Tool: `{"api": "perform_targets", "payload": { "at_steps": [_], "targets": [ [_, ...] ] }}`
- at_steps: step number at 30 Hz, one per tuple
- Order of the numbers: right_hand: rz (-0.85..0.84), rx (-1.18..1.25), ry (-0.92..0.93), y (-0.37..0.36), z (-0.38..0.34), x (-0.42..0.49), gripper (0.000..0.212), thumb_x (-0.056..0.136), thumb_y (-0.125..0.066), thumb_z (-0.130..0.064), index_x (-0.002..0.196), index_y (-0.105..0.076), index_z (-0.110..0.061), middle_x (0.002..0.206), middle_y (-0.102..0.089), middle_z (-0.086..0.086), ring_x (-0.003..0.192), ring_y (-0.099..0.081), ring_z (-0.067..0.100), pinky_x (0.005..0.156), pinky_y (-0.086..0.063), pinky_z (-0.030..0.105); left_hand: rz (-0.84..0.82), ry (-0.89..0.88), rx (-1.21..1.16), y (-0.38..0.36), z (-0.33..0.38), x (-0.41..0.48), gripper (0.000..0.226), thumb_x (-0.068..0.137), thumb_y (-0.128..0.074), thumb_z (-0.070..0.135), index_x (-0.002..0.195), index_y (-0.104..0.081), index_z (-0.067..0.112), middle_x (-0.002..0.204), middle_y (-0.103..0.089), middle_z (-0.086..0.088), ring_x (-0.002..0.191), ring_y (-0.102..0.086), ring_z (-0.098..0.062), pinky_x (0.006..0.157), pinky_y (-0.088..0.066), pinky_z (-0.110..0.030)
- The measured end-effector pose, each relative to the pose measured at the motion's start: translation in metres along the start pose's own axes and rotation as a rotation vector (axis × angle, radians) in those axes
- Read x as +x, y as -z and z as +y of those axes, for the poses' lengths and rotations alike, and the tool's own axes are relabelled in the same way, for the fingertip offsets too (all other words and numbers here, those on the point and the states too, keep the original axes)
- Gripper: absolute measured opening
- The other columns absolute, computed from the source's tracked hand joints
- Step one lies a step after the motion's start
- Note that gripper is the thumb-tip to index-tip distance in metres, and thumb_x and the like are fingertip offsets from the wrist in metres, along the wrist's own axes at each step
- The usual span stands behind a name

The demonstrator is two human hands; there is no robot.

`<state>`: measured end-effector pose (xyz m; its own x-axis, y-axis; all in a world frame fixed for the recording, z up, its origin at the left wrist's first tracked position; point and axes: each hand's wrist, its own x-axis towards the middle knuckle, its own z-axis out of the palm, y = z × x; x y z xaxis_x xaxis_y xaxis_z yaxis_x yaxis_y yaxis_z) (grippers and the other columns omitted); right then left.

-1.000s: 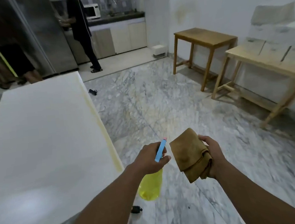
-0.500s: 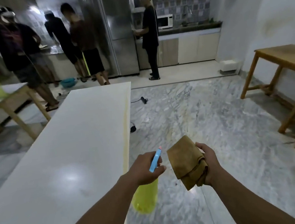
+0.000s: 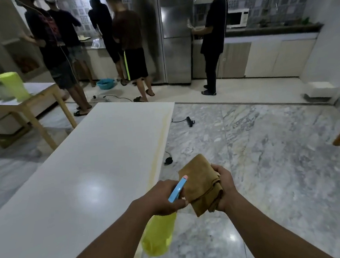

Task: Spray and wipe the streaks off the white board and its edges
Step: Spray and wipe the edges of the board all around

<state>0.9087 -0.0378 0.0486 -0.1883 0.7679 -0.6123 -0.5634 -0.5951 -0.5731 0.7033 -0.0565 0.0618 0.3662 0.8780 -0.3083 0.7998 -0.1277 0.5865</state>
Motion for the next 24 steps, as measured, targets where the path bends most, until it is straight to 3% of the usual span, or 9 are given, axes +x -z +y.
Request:
{"api": "perform_targets", "payload": {
  "at_steps": [6, 12, 16, 24],
  "targets": [
    [-0.006, 0.034, -0.005, -0.032, -0.096, 0.112, 0.053, 0.094, -0.048, -0.043, 0.073, -0.077, -0.004, 0.079, -0.072, 0.016, 0.069, -0.07, 0.031, 0.073, -0.054, 0.038, -0.018, 0.0, 0.047, 0.069, -0.007, 0.135, 0.024, 0.092, -0.074, 0.039, 0.1, -0.066, 0.018, 0.092, -0.066, 0.002, 0.079, -0.06, -0.016, 0.071, -0.048, -0.031],
    [-0.056, -0.017, -0.045, -0.052, -0.169, 0.214, 0.051, 0.093, -0.049, -0.045, 0.089, -0.076, -0.002, 0.083, -0.073, 0.018, 0.07, -0.07, 0.033, 0.066, -0.058, 0.037, -0.021, 0.014, 0.068, 0.112, -0.007, 0.246, 0.028, 0.094, -0.073, 0.033, 0.104, -0.063, 0.009, 0.099, -0.064, -0.009, 0.081, -0.058, -0.021, 0.068, -0.044, -0.026],
    [-0.057, -0.051, -0.085, -0.063, -0.214, 0.288, 0.053, 0.09, -0.052, -0.047, 0.107, -0.073, -0.001, 0.093, -0.072, 0.02, 0.081, -0.068, 0.036, 0.073, -0.057, 0.042, -0.007, 0.075, 0.111, 0.139, -0.015, 0.319, 0.021, 0.093, -0.072, 0.039, 0.092, -0.055, 0.026, 0.096, -0.059, -0.002, 0.088, -0.06, -0.024, 0.075, -0.048, -0.037],
    [-0.089, -0.062, -0.136, -0.102, -0.304, 0.411, 0.049, 0.091, -0.053, -0.045, 0.091, -0.078, -0.002, 0.091, -0.072, 0.019, 0.08, -0.066, 0.035, 0.08, -0.052, 0.041, -0.035, 0.231, 0.161, 0.219, -0.037, 0.433, 0.019, 0.092, -0.068, 0.033, 0.079, -0.055, 0.027, 0.087, -0.063, -0.001, 0.086, -0.067, -0.031, 0.071, -0.048, -0.037]
  ]
}}
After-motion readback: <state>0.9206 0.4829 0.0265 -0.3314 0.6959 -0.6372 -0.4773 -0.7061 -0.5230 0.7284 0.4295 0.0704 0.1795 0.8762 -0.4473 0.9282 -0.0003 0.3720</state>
